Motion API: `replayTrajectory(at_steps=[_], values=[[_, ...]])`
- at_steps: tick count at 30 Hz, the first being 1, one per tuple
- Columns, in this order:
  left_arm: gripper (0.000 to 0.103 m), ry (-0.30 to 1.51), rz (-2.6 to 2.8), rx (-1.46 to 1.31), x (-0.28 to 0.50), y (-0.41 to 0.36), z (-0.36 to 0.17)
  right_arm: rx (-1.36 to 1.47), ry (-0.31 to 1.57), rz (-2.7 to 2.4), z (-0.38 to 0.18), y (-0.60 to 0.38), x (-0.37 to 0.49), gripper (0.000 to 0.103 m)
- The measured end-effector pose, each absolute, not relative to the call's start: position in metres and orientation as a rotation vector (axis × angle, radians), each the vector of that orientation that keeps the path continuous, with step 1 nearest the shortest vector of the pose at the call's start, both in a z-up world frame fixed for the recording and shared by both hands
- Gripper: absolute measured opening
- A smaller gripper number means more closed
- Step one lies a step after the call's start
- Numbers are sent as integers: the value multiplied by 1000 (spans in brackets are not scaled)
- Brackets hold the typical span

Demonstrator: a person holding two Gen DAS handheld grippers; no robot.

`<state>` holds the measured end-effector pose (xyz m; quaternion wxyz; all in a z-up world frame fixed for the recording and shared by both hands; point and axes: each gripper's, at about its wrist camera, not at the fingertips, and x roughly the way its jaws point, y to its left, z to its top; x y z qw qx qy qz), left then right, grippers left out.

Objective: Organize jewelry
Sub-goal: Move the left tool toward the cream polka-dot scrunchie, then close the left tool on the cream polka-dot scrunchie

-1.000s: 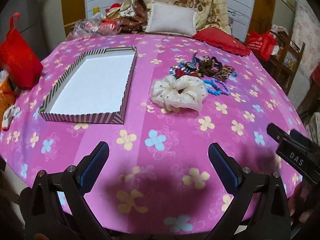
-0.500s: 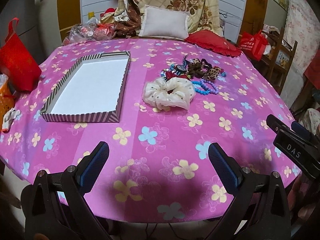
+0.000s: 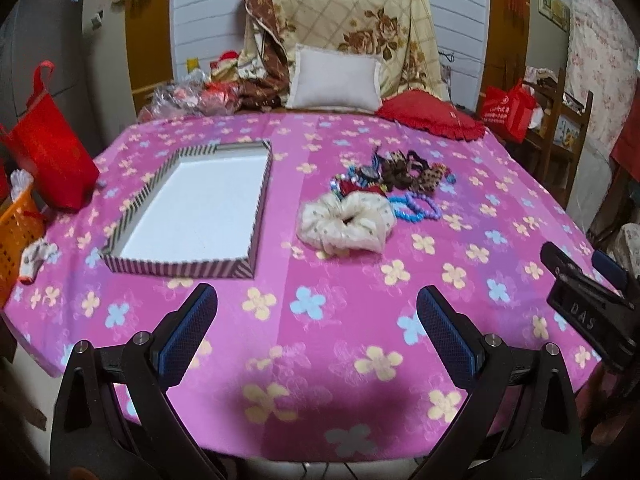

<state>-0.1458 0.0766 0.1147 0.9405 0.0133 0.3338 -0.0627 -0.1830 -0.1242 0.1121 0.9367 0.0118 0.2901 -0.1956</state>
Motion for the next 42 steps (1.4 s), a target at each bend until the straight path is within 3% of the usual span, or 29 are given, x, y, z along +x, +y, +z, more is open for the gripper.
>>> replayTrajectory(at_steps=[7,23,27,31,42], values=[[100,862,-170,47,-105,69,99,50,719,-319,90,-131,-159,83],[99,988,-216,105,-56,40,60,54,827,-287,66,-150,-97,83],[94,1030,-222,87,-37,48,49,53,843,-283,60,-153,-83,83],[78,1079,-241,68,-19,53,37,75,864,-258,53,-155,-68,83],[75,1033,-269,-32,10,83,51,120,887,-176,42,-152,-54,83]])
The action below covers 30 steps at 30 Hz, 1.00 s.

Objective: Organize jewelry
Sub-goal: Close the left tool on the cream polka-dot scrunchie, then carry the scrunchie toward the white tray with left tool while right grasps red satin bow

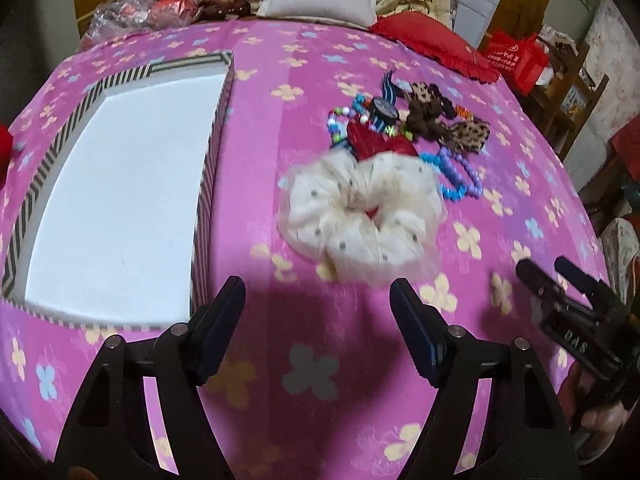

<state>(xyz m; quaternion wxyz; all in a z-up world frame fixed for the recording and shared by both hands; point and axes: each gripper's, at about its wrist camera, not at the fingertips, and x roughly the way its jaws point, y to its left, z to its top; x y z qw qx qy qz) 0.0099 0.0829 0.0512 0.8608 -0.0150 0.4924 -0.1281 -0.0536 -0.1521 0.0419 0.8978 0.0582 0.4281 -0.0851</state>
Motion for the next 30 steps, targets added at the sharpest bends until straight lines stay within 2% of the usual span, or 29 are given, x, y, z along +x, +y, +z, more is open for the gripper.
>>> replayTrajectory(at_steps=[5,10,22,23,24,25,26,30], values=[[75,1036,-298,-10,32,73,48,147,869,-133,44,-156,-53,81],[75,1065,-298,-2,54,67,35,190,873,-96,47,-168,-33,71],[74,1094,-310,-21,72,66,22,304,890,73,55,-167,12,71],[70,1088,-304,-16,71,65,22,305,891,97,57,-162,15,71],[52,1078,-291,-6,70,65,23,309,893,123,58,-158,20,71],[19,1071,-282,16,68,62,23,316,896,145,58,-154,24,71],[15,1090,-295,9,68,62,21,328,903,170,59,-150,30,71],[15,1088,-321,-42,55,71,25,359,933,220,53,-140,47,71]])
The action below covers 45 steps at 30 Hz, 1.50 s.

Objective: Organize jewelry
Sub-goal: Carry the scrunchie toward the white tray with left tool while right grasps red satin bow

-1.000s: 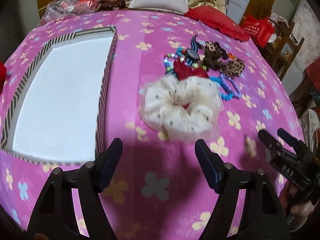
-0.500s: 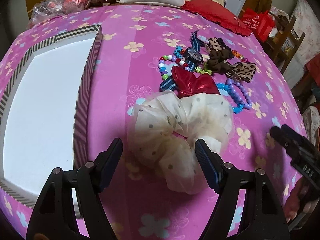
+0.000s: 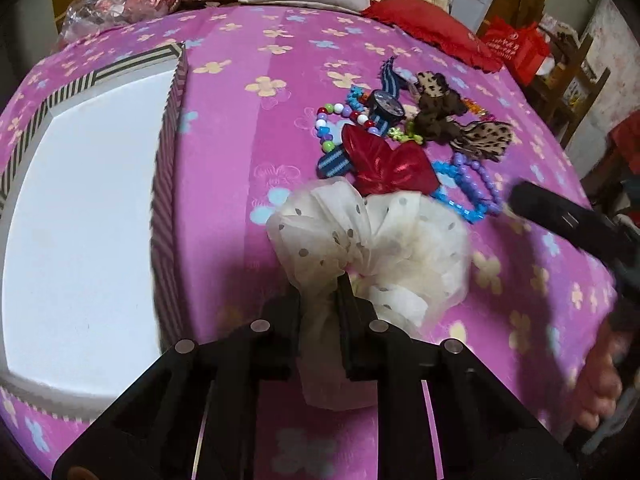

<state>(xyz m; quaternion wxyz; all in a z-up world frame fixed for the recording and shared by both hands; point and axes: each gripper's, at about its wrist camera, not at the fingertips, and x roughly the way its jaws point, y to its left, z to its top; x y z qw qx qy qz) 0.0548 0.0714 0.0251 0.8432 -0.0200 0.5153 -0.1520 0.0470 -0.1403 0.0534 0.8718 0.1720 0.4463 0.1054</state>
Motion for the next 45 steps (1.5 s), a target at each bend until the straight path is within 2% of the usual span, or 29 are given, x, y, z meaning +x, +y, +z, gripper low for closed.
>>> replayTrajectory(at_steps=[5,7,10,17,18,19,20,22,24,30,38,45], values=[[14,1069,-302,-19,36,94,24,382,975,266,42,-127,62,71],[14,1064,-322,-25,33,101,25,381,984,275,39,-118,71,65],[15,1065,-348,-29,30,105,26,371,1004,292,34,-103,84,63],[20,1040,-424,-5,22,91,25,295,1062,268,20,-72,97,60],[20,1040,-428,-1,22,89,24,276,1068,262,18,-68,99,52],[20,1038,-427,2,21,87,23,253,1080,258,16,-64,100,36],[19,1037,-423,4,21,85,22,227,1087,252,14,-61,100,31],[14,1038,-416,-5,20,85,22,205,1095,256,13,-59,98,12],[12,1039,-416,-32,17,88,25,222,1099,258,14,-62,95,9],[12,1010,-439,-115,1,105,50,227,1031,251,46,-70,72,8],[12,854,-370,-187,-21,162,107,172,954,247,97,-57,43,8],[11,824,-167,-232,6,225,107,96,936,288,122,-13,42,8]])
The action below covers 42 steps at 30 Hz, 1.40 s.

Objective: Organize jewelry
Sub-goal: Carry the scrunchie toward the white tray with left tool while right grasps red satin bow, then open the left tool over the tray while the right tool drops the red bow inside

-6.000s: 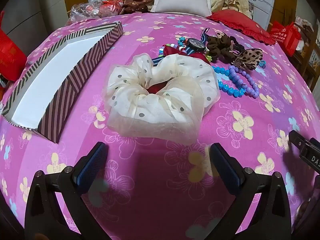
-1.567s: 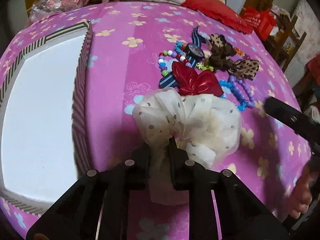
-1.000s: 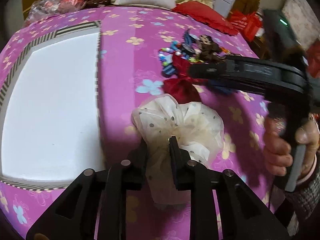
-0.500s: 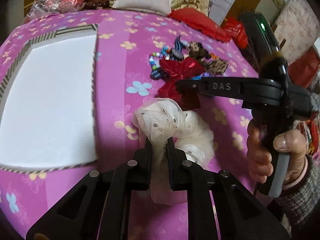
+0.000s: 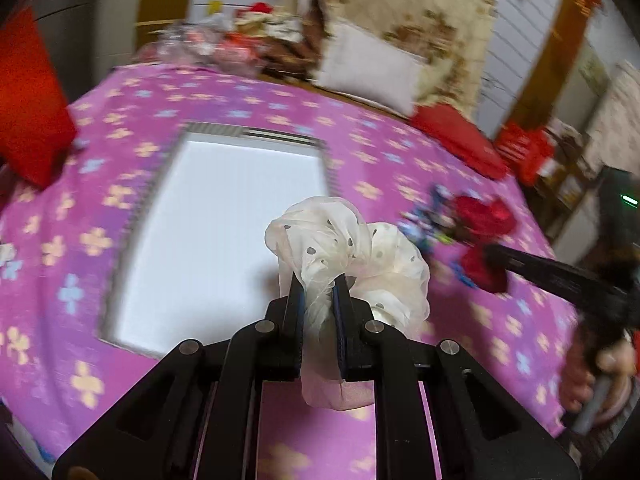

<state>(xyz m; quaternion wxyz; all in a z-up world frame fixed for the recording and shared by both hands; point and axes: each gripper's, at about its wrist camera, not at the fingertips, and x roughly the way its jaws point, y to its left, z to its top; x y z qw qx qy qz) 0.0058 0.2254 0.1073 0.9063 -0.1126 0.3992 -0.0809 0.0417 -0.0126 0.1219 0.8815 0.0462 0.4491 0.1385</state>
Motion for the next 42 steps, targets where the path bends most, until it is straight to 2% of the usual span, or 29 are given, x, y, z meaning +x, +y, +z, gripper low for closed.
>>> replayTrajectory(at_steps=[13,20,29,32,35,37,40,42], values=[[11,800,73,-353,120,321,81,-58,996,338,113,102,123,8],[11,858,90,-423,147,351,43,-106,1037,284,81,137,199,8],[15,860,47,-499,156,360,35,-146,1092,224,40,156,247,8],[22,860,40,-508,156,360,36,-132,1106,206,34,152,253,8],[36,861,23,-501,156,356,38,-131,1094,192,36,150,253,15],[49,848,12,-489,153,352,44,-139,1067,191,43,149,249,28],[61,806,-3,-470,147,347,55,-149,1019,194,56,148,240,44],[63,787,-10,-475,144,348,59,-159,999,188,64,145,230,45]])
